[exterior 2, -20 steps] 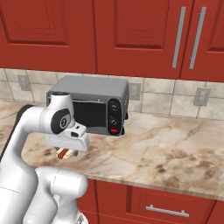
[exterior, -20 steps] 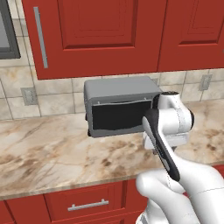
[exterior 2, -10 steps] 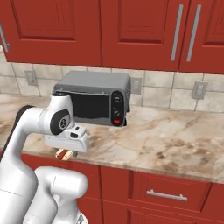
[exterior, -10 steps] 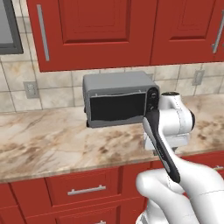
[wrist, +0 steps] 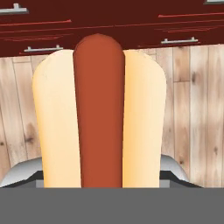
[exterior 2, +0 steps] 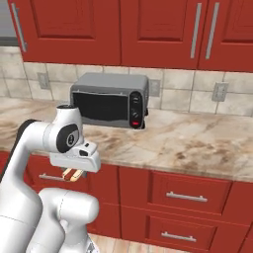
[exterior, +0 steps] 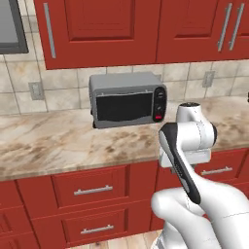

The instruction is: Store the hot dog in the freezer for long-term storage. Close the freezer door after placing the cooked food.

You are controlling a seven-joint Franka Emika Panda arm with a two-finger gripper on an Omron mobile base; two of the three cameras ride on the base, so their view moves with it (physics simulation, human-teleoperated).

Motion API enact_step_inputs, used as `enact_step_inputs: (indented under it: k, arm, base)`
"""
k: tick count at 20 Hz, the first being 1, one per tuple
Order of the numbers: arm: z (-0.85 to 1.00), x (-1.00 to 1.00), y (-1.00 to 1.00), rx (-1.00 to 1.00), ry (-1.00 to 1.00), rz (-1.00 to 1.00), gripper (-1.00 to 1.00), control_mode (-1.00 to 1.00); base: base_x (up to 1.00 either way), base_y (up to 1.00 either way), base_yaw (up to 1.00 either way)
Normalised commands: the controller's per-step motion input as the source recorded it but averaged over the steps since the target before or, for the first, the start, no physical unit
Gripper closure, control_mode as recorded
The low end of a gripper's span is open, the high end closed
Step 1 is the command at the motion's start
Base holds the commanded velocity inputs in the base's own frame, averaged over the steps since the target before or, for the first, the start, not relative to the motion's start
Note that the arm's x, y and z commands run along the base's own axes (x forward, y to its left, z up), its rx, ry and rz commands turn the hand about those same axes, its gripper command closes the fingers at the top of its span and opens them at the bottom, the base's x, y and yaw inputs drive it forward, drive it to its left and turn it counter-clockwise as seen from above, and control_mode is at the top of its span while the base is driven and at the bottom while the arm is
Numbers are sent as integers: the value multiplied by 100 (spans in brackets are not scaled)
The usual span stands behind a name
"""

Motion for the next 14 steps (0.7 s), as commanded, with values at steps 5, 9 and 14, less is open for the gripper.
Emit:
enact_step_inputs:
  k: [5, 9, 14]
  arm:
    - [0, 0, 0, 0, 0, 0, 100, 100]
    - [0, 0, 0, 0, 0, 0, 100, 100]
    - [0, 0, 0, 0, 0, 0, 100, 100]
  base:
    - [-23, 0, -24]
    - [-3, 0, -45]
    - [0, 0, -49]
